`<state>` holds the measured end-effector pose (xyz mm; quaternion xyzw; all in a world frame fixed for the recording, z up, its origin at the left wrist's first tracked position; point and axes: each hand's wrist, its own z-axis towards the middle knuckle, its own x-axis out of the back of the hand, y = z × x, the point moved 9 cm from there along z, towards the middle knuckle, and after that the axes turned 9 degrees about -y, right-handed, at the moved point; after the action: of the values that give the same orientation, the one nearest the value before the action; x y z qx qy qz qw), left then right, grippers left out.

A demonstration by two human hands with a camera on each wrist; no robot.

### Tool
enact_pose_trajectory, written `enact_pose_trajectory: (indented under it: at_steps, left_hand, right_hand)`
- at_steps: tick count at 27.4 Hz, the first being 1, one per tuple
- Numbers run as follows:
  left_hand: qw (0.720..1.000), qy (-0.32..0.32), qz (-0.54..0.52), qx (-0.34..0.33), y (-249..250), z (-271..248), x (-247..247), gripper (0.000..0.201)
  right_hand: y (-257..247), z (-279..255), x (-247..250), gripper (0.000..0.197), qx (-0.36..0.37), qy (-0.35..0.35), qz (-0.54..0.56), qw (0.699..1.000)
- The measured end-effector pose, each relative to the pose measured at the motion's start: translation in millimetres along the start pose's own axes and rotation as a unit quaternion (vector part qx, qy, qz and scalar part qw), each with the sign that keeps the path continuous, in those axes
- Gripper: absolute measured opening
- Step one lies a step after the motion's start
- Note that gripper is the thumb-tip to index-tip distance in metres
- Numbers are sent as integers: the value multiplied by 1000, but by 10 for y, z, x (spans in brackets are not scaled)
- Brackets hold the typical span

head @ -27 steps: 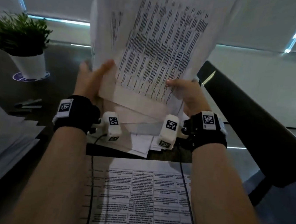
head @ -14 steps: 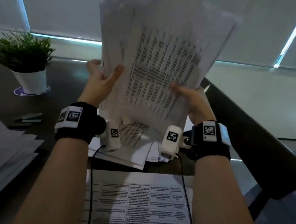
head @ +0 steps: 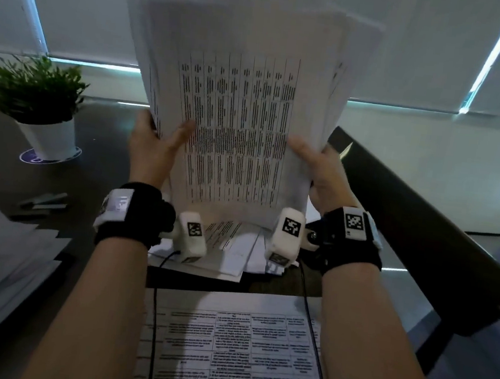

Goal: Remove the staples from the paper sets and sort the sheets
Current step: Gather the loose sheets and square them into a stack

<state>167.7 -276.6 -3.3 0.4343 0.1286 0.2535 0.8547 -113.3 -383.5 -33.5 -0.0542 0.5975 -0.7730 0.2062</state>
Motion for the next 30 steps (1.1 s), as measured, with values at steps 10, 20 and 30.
enact_pose_trajectory:
  at_steps: [10,20,30]
  left_hand:
    - [998,11,-43,-53,112,46,4,21]
    - [996,-74,-50,13,-77,22,-178,14]
    - [982,-47,-166,75,-172,14,-289,58]
  right_hand:
    - [27,1,52,47,16,30,-18,999]
    - [162,-103,50,37,-5,-18,52,998]
    - [-31,-64,7,41,25,-10,24,999]
